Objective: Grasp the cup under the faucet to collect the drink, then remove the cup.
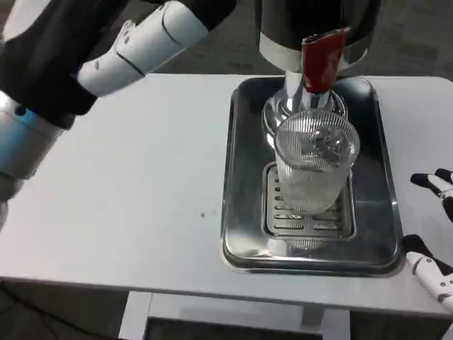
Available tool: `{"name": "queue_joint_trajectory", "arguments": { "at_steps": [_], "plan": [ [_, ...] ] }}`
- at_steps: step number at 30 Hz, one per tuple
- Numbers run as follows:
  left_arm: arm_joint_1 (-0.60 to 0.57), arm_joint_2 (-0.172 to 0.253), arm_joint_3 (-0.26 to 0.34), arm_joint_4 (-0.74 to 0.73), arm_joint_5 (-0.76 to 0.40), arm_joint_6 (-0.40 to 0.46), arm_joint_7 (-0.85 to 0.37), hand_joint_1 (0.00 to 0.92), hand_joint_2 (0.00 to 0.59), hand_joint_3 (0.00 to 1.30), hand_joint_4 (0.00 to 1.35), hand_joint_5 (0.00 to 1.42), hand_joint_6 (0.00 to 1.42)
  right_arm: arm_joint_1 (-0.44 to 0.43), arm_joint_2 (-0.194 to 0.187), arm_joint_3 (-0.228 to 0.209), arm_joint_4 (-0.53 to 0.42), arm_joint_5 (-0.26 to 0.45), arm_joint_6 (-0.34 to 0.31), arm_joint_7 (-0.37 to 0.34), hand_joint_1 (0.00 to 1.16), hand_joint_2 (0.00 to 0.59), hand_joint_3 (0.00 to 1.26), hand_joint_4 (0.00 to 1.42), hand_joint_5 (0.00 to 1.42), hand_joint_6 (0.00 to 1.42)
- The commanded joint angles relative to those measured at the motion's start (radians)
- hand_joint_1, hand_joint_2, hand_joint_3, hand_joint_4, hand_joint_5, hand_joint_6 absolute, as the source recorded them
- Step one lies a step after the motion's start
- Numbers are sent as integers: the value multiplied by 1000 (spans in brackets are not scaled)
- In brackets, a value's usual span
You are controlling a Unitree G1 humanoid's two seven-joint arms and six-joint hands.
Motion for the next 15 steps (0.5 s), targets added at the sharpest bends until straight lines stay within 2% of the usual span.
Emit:
{"name": "queue_joint_trajectory", "arguments": {
  "at_steps": [1,4,15],
  "plan": [
    [-100,-10,-78,106,-93,35,-103,0,132,257,213,309,311,-5,1,27,-5,-19,12,-14,344,493,94,0,0,49],
    [-142,-42,-110,168,-120,37,-128,0,126,255,208,305,300,-10,1,36,-4,-27,19,-15,344,493,95,0,0,49],
    [-195,-105,-165,264,-115,40,-164,0,116,247,206,304,296,-10,4,51,-6,-47,33,-17,344,493,98,0,0,50]
  ]
}}
